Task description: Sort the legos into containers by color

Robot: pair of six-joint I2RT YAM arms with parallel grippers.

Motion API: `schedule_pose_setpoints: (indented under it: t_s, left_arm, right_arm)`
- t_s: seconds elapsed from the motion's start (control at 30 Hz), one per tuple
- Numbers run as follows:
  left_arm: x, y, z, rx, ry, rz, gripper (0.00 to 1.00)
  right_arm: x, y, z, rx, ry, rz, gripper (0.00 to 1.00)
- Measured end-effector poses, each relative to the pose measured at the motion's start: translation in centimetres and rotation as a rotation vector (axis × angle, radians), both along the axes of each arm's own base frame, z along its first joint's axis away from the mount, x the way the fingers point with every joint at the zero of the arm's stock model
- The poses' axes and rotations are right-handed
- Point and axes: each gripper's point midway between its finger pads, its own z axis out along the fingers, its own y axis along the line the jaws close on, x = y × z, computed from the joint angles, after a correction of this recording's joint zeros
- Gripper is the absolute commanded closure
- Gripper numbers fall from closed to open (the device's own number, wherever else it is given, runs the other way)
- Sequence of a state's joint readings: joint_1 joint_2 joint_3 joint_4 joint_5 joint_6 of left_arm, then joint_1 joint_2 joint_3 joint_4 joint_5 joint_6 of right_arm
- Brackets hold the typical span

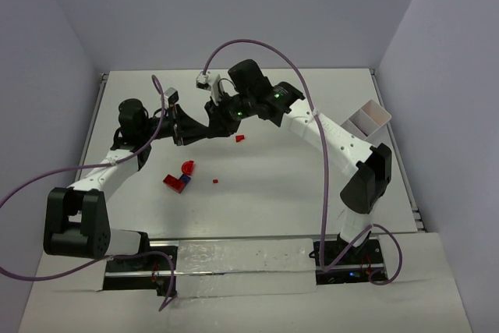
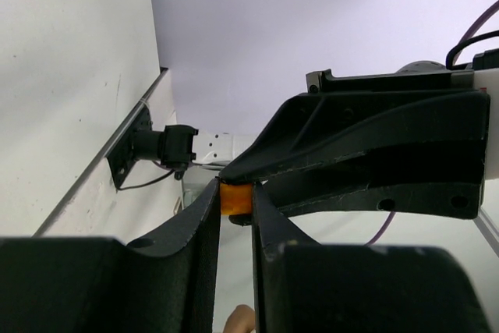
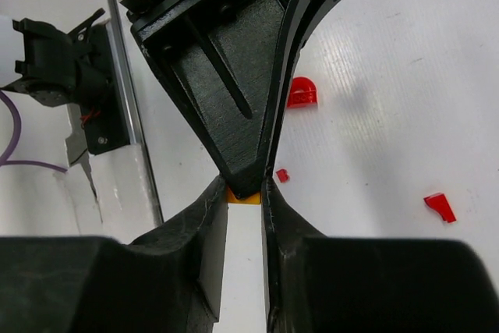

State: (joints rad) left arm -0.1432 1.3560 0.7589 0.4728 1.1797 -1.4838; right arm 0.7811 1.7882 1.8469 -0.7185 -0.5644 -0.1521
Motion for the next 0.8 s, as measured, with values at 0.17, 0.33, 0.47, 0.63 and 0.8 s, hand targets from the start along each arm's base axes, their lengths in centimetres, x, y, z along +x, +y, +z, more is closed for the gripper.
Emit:
schedule_pose_setpoints:
  t_s: [0.17,0.33,0.47,0.63,0.8]
  left_arm:
    - [0.2,0.1,-0.4,0.009,-0.004,0.013,0.02]
    - [0.8,0.9,-1.1,0.044,-0.023,0.045,0.01]
    - [4.6,3.5,-0.2,0.187,-0.194,0.175,0.01]
    - [8.9,6.7,3.0,0.470,-0.556,0.352,0.01]
    - [10.2,8.6,1.5,0.762,-0.707,0.424,0.01]
  right_arm:
    - [0.0,0.1,0.4,0.012,-0.008,0.003,1.00]
    - [0.1,-0.4,-0.3,-0.011,-0.012,-0.011,1.00]
    - [-0.1,-2.8,-2.1,-0.064,0.003,-0.045,1.00]
    - [2.0,-10.3,-3.8,-0.127,0.020,-0.204,1.00]
    - [6.4,-21.6,-4.1,-0.207,-0.020,-0.508,1.00]
